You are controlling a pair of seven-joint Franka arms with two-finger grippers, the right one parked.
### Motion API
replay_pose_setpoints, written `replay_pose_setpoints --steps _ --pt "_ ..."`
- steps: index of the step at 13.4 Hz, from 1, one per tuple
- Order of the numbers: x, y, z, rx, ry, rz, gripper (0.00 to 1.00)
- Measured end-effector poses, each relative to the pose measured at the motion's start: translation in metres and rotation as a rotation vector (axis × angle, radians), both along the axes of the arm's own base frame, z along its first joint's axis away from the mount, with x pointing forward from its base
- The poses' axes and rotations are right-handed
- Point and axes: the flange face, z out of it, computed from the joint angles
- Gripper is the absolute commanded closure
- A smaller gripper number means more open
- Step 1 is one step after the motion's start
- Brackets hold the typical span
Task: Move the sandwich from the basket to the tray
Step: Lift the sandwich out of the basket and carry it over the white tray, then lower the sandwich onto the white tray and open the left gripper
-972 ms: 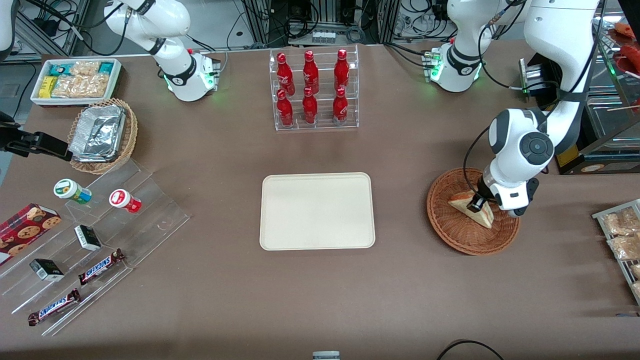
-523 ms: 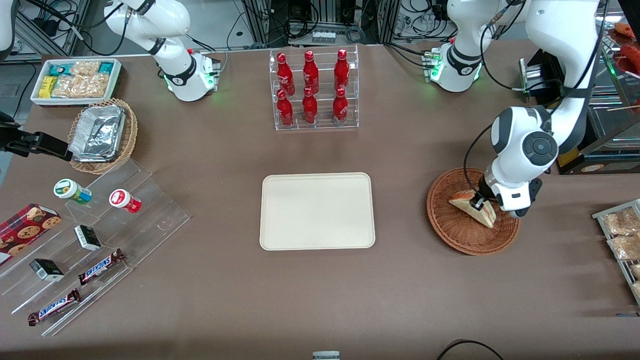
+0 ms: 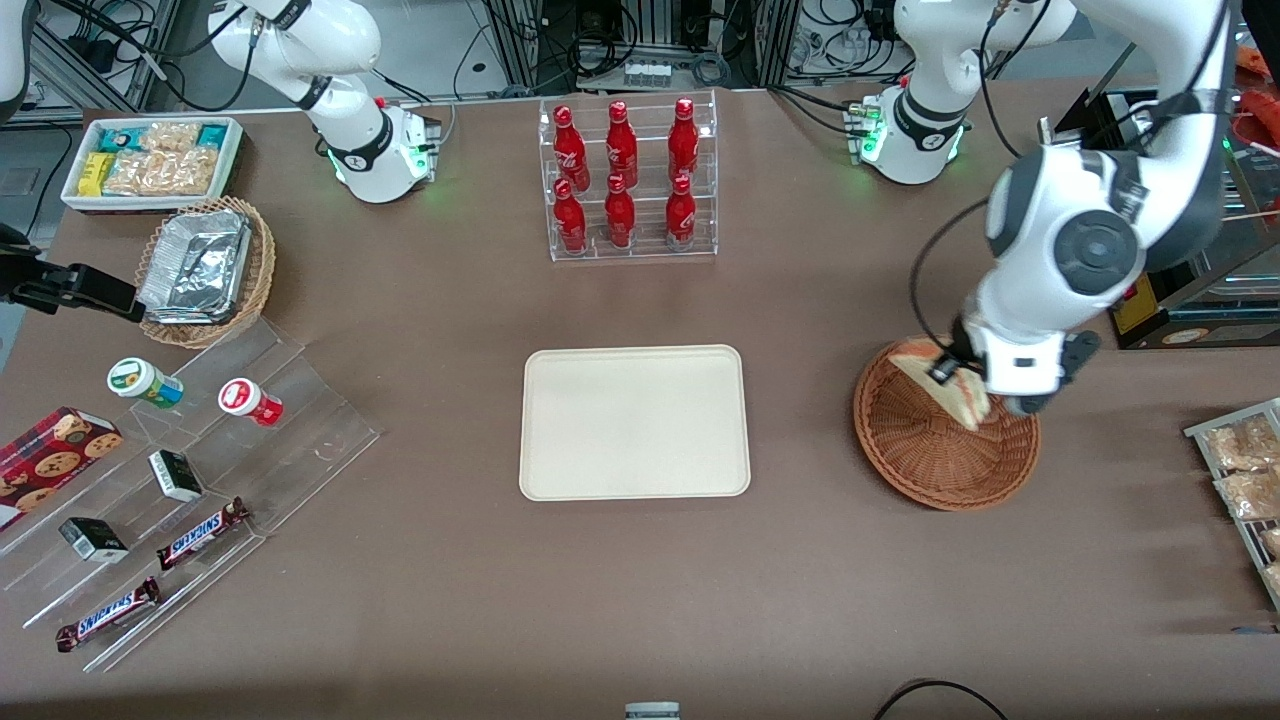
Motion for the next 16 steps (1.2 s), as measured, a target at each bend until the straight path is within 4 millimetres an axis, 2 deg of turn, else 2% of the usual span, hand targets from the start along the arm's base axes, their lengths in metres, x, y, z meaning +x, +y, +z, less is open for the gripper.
replay_pose_setpoints --steps 2,3,10,13,16 --pt "-0.009 -0.065 0.010 -0.022 0.000 -0.105 0.95" --pt "-0.015 -0.098 0.009 -0.036 0.005 -0.145 0.95" --pt "-0.042 -0.270 -0.049 -0.064 0.043 -0.434 0.95" --pt "-0.058 -0.332 -0.080 -0.077 0.026 -0.535 0.95" --pt "-0.073 -0.373 -0.113 -0.092 -0.039 -0.619 0.95"
